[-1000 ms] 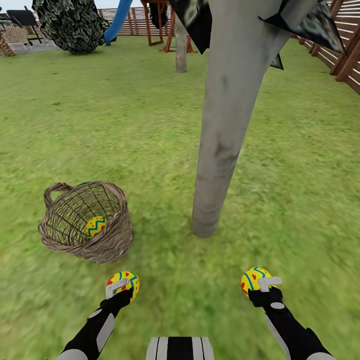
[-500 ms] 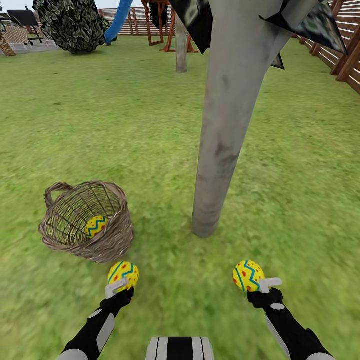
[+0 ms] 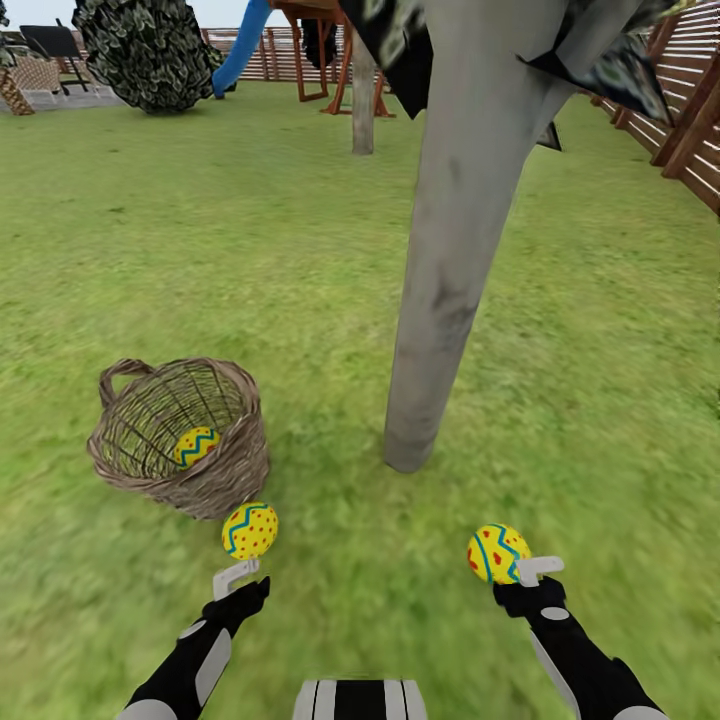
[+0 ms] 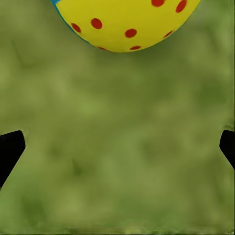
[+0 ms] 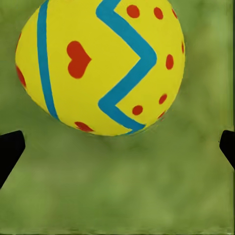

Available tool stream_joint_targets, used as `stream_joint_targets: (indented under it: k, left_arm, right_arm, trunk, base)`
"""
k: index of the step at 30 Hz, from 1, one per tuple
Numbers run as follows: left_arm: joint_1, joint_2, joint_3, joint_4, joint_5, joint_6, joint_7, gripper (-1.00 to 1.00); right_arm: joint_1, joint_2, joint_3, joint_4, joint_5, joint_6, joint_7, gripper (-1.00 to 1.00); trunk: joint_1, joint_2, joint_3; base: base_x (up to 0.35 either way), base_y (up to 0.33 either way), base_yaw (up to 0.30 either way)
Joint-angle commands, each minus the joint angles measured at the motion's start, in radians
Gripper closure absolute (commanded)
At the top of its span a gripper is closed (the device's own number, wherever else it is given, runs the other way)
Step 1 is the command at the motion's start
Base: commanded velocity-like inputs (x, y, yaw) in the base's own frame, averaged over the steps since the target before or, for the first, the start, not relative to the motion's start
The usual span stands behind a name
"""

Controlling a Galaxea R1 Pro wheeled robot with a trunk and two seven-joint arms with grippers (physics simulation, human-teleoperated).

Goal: Take the three Easter eggs out of the wicker basket on the lawn in the garden, then place them on the lawn next to a single tree (choose any tree) so that all three eggs are next to the same tree and none are left in the basket.

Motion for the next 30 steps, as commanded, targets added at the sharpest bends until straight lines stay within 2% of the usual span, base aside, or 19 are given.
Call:
stream_joint_targets:
  k: [1, 18, 30]
  left_arm:
    - [0.000, -0.001, 0.003, 0.000, 0.008, 0.001, -0.001, -1.00]
    - [-0.001, -0.001, 0.004, 0.001, 0.008, 0.007, -0.001, -1.00]
    - [0.000, 0.005, 0.008, -0.002, 0.011, 0.011, 0.000, -1.00]
  right_arm:
    - [0.000, -0.001, 0.008, -0.002, 0.001, 0.008, -0.008, -1.00]
    - [0.000, 0.001, 0.009, -0.002, 0.002, 0.034, -0.007, -1.00]
    - [0.000, 0.000, 0.008, 0.021, 0.001, 0.035, -0.008, -1.00]
  trunk:
    - [-0.001, 0.000, 0.003]
    - [-0.009, 0.004, 0.069]
    - [-0.014, 0.007, 0.115]
  base:
    - [-0.337, 0.000, 0.000]
    - [-0.326, 0.101, 0.000]
    - [-0.330, 0.007, 0.000]
